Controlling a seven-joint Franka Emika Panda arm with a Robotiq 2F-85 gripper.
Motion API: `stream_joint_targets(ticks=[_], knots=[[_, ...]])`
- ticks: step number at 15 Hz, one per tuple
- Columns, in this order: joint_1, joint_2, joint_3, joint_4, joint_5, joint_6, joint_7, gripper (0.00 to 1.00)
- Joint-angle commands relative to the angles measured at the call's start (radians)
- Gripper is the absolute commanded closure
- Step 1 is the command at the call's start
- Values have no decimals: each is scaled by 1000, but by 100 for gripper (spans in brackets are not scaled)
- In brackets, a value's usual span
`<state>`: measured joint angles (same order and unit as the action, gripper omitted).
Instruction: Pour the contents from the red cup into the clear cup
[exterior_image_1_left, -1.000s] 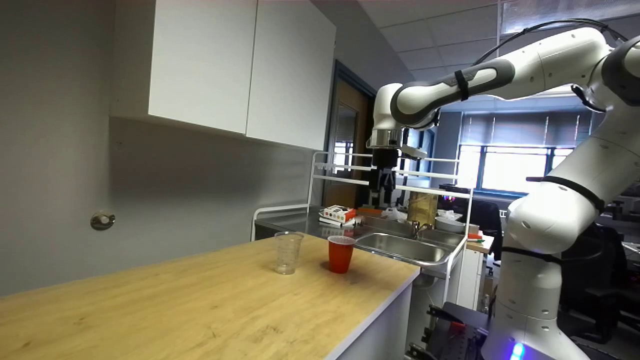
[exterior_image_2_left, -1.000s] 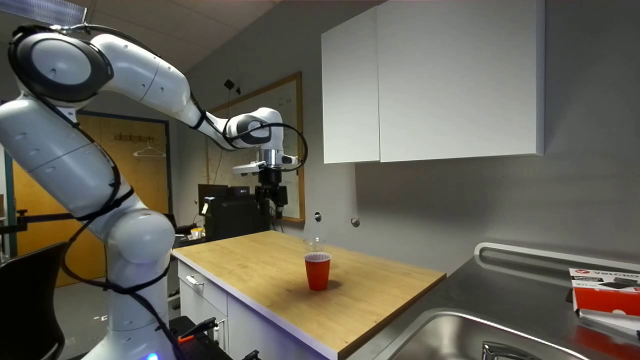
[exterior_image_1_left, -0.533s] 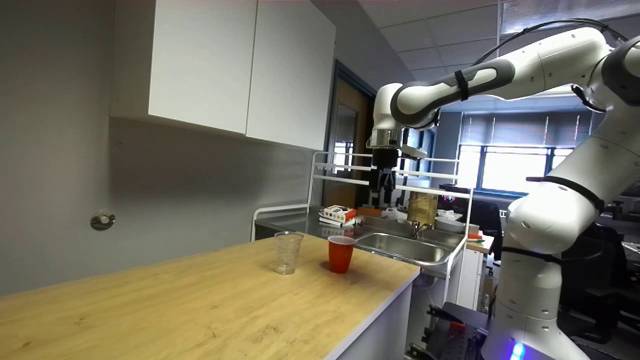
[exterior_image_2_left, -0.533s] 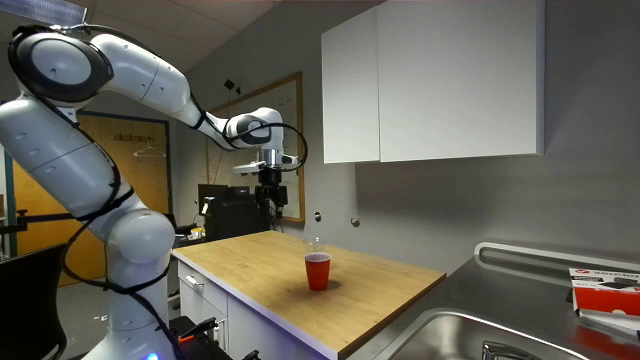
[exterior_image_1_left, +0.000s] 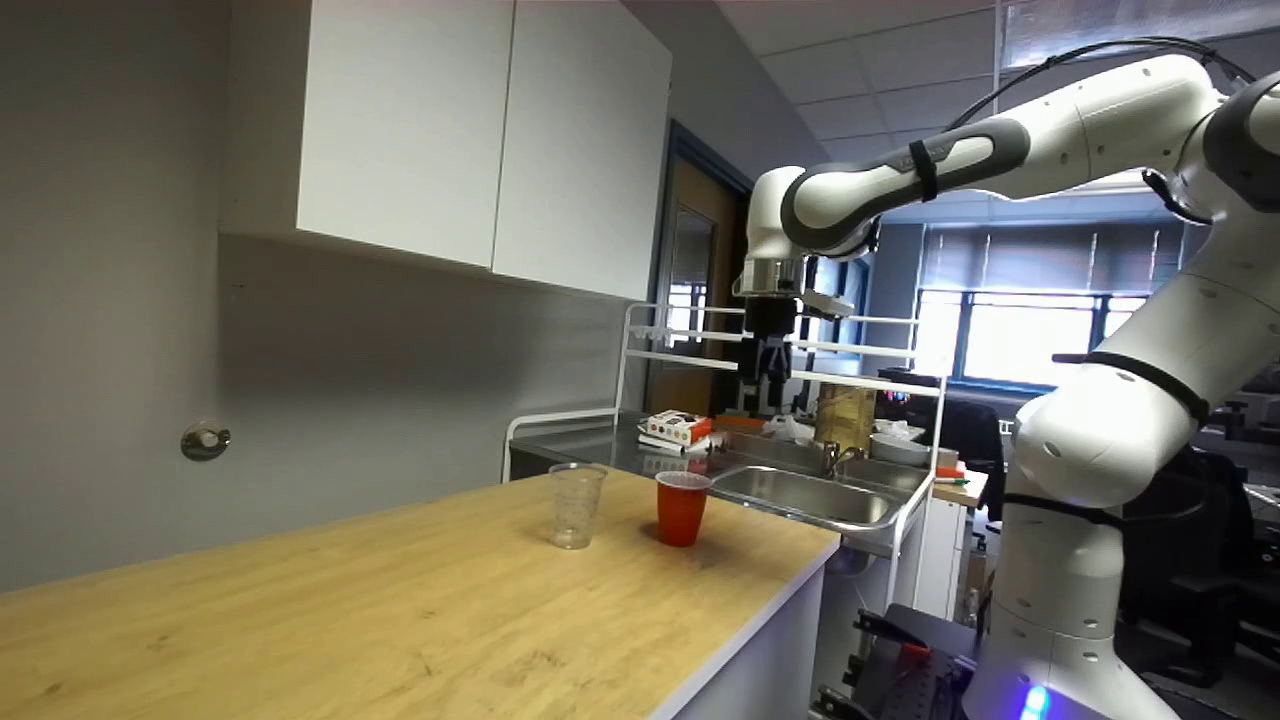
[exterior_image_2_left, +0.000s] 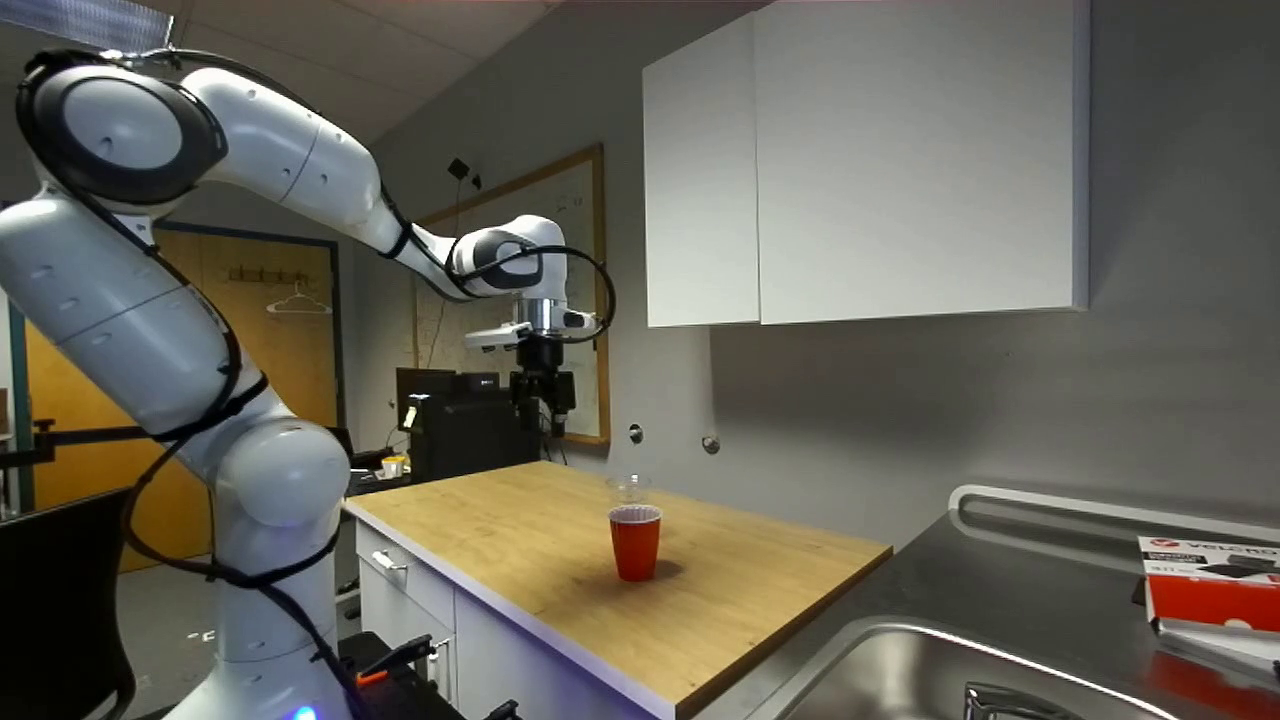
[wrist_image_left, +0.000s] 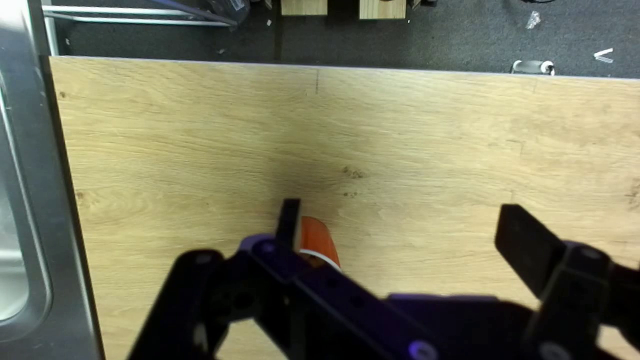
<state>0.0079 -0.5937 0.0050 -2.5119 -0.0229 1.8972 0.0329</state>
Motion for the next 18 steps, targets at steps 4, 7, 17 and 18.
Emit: stream_joint_targets(ticks=[4, 7, 17, 18], knots=[[-6, 6, 1, 4, 4, 3, 5, 0], [-22, 45, 2, 22, -1, 34, 35, 0], [-110, 325, -20, 149, -4, 203, 169, 0], [-114, 355, -27, 165, 0, 206, 171, 0]])
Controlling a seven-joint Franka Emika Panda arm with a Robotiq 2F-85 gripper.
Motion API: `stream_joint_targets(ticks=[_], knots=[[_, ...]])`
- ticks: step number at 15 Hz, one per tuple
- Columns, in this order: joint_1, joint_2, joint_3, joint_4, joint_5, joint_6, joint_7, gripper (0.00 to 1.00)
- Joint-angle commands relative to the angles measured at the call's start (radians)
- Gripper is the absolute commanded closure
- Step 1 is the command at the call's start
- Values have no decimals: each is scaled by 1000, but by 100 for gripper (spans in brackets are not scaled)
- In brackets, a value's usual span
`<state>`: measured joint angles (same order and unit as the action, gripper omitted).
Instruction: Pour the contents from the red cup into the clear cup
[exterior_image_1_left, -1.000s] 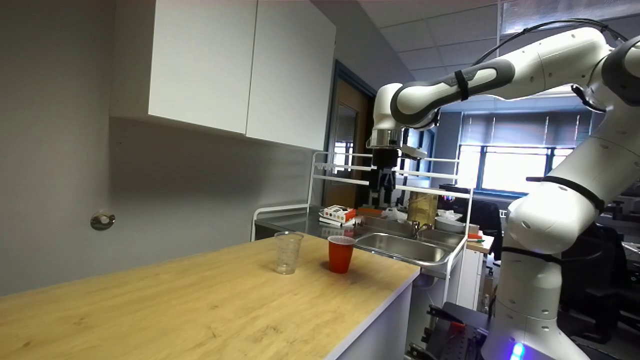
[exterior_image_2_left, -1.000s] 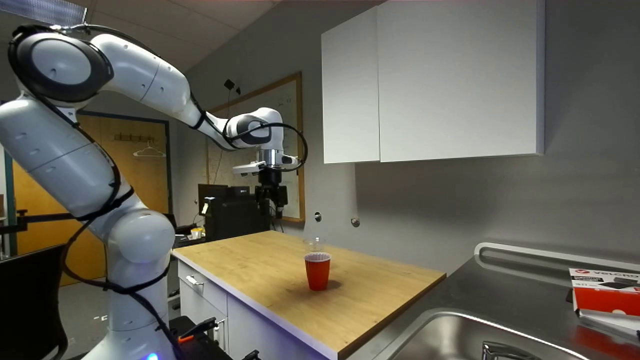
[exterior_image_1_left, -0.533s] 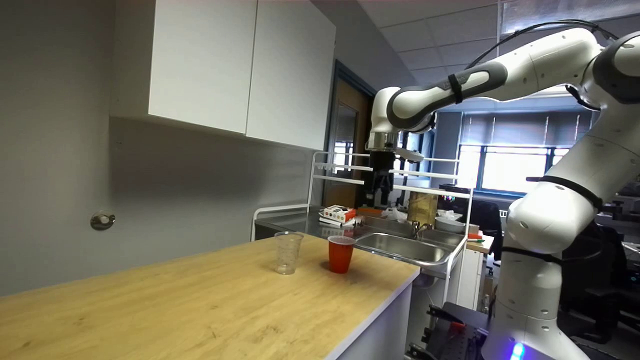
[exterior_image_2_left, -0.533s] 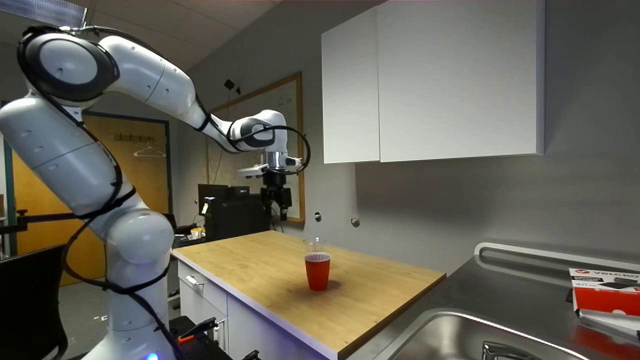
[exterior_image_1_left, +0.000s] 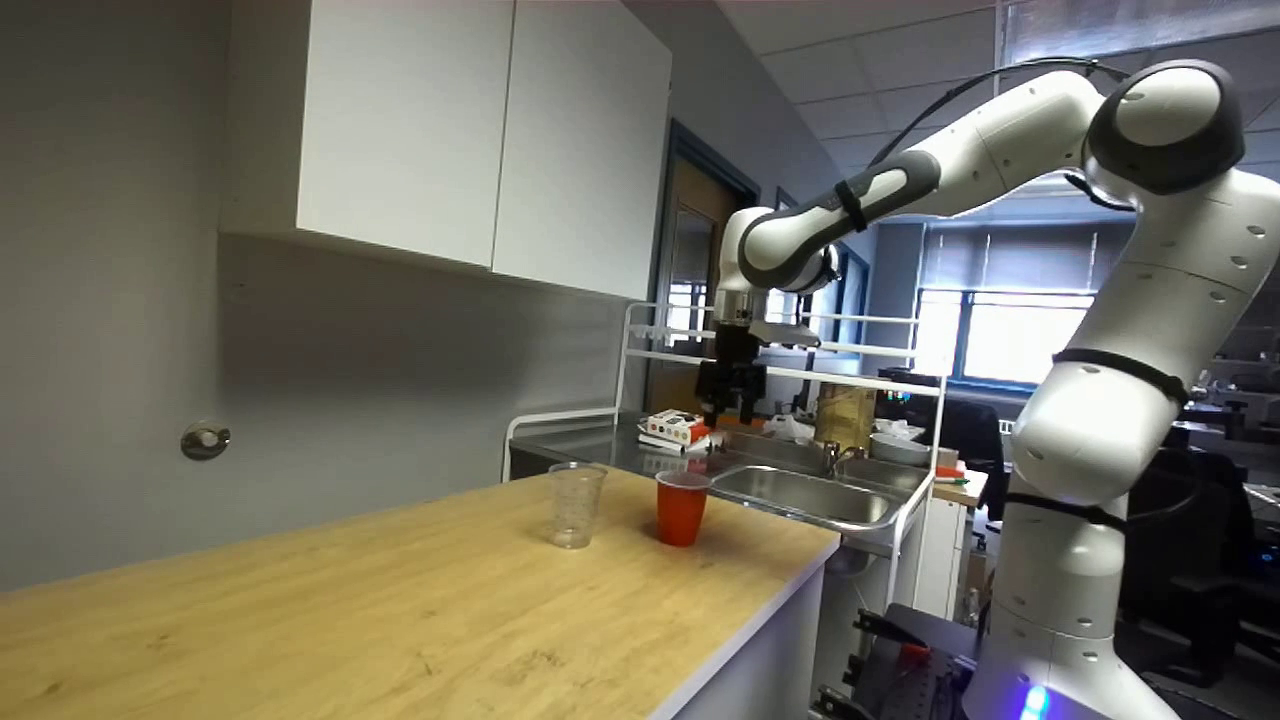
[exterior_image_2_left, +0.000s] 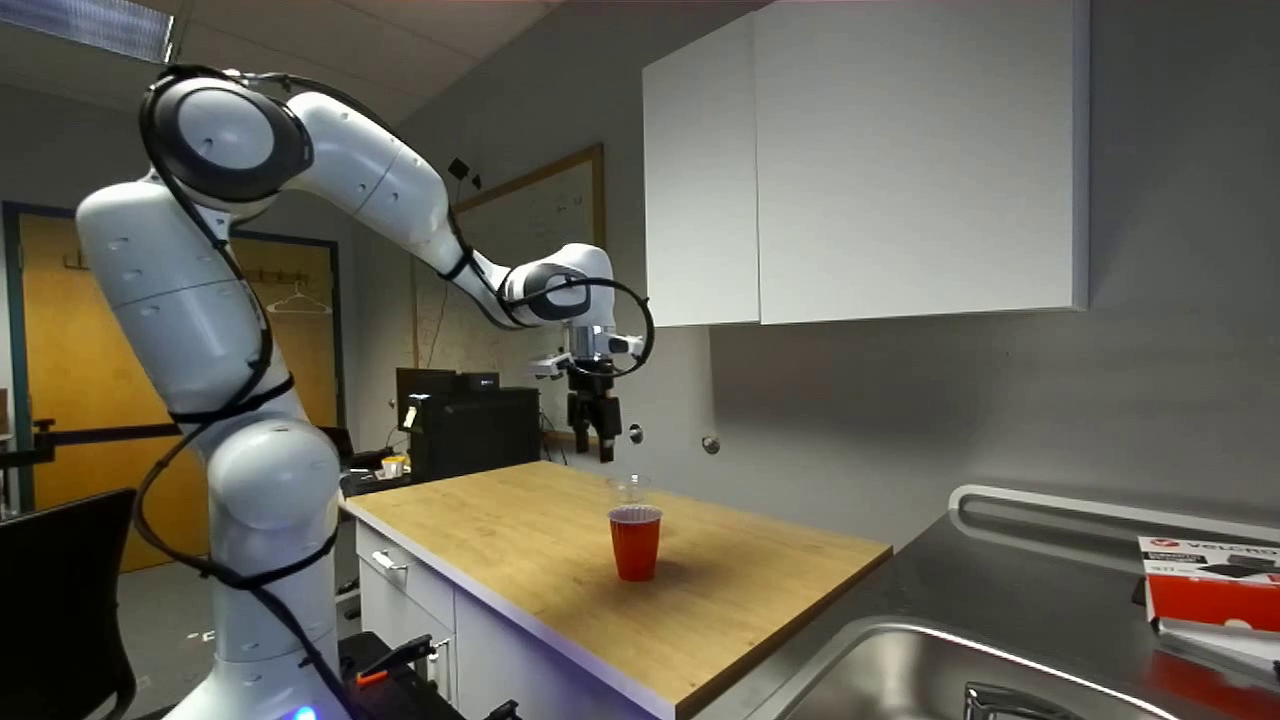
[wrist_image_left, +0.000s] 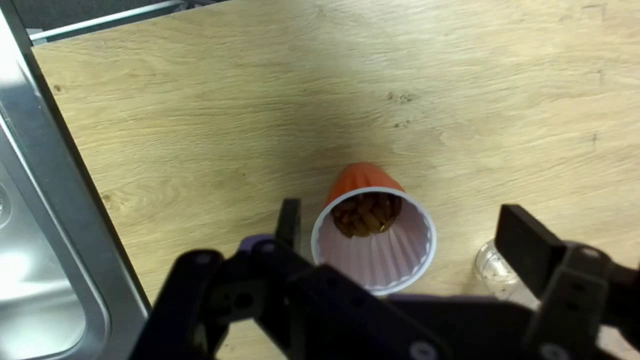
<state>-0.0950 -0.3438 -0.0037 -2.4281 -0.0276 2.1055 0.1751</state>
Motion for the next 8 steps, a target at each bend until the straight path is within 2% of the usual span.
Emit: stream_joint_targets(ticks=[1, 8], knots=[[-13, 133, -26, 98, 9, 0, 30, 0], [-13, 306, -74, 192, 73, -1, 9, 0]])
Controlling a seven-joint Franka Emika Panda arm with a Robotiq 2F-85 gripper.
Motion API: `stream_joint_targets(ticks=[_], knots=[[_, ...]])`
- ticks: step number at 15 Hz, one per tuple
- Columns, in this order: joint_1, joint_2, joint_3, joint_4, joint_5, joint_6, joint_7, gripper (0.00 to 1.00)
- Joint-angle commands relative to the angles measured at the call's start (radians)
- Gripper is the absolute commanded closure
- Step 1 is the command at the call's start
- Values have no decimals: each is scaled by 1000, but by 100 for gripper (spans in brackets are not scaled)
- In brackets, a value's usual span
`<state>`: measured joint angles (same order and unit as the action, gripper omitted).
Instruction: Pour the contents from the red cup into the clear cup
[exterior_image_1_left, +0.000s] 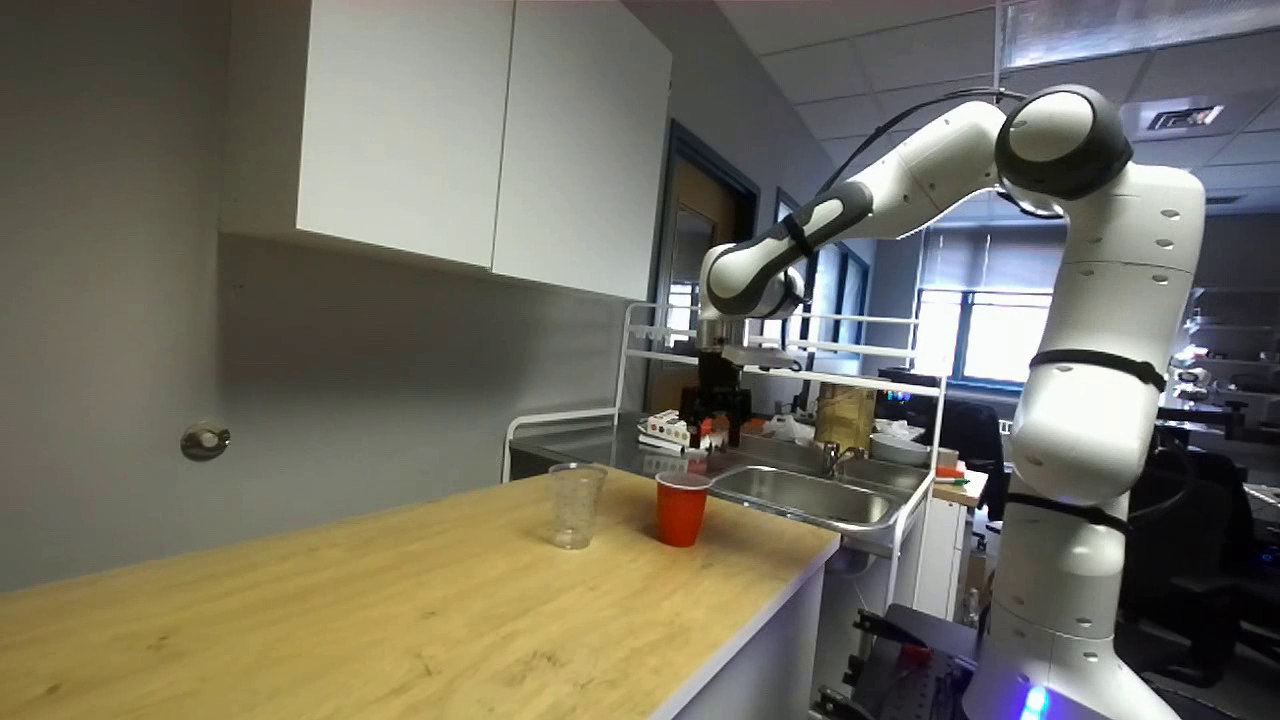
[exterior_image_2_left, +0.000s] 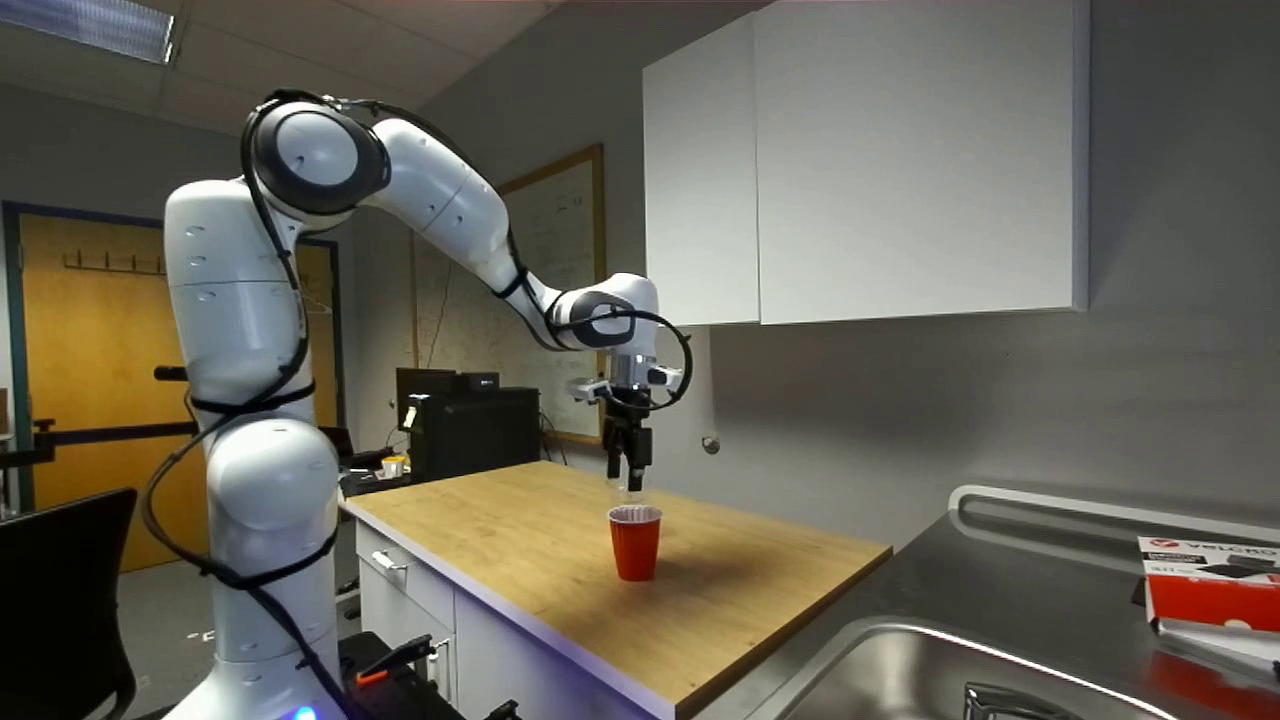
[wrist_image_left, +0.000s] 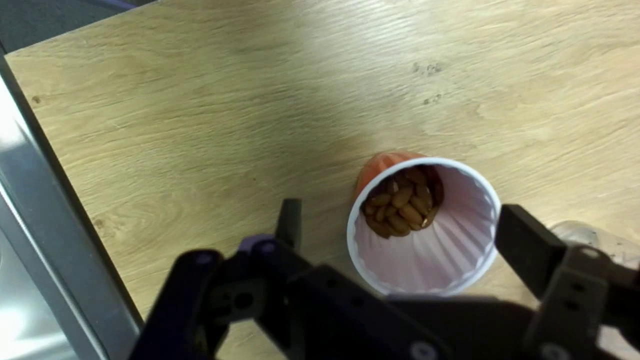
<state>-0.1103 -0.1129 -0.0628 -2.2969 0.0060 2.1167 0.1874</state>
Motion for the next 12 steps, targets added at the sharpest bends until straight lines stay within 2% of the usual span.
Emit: stream_joint_targets(ticks=[1, 12], knots=[[3, 100, -18, 69, 49, -14, -6, 0], [-11, 260, -51, 129, 91, -24, -10, 0]])
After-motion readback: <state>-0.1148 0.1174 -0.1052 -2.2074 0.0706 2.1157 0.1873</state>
